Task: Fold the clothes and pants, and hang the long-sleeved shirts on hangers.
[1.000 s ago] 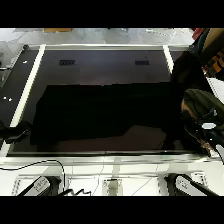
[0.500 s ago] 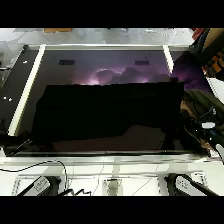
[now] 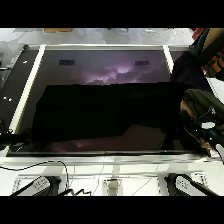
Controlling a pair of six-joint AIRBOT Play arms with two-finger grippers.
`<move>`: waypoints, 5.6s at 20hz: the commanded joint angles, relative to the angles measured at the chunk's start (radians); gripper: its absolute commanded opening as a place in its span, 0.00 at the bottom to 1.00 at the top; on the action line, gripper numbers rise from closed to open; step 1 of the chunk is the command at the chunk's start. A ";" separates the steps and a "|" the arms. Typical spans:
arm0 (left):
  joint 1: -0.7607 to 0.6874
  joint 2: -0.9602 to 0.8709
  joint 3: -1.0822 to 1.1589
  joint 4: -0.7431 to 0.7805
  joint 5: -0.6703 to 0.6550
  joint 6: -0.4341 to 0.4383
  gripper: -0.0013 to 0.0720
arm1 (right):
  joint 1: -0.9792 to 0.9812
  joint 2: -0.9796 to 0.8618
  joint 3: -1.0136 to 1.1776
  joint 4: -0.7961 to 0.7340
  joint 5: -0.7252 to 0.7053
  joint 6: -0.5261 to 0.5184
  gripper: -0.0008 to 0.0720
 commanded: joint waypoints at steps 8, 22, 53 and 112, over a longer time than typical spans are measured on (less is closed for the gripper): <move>0.000 0.193 0.183 0.085 0.056 0.105 0.03 | 0.001 0.227 0.090 -0.346 0.525 0.002 0.05; 0.161 0.327 0.188 0.282 0.080 0.086 0.03 | -0.002 0.711 0.110 -0.713 0.978 0.092 0.05; -0.520 -0.603 1.067 0.401 0.243 -0.293 0.03 | 0.000 0.043 0.239 -0.344 0.060 0.374 0.05; -0.569 0.010 0.824 0.047 0.050 0.185 0.03 | 0.648 -0.220 0.729 -0.283 0.133 0.245 0.05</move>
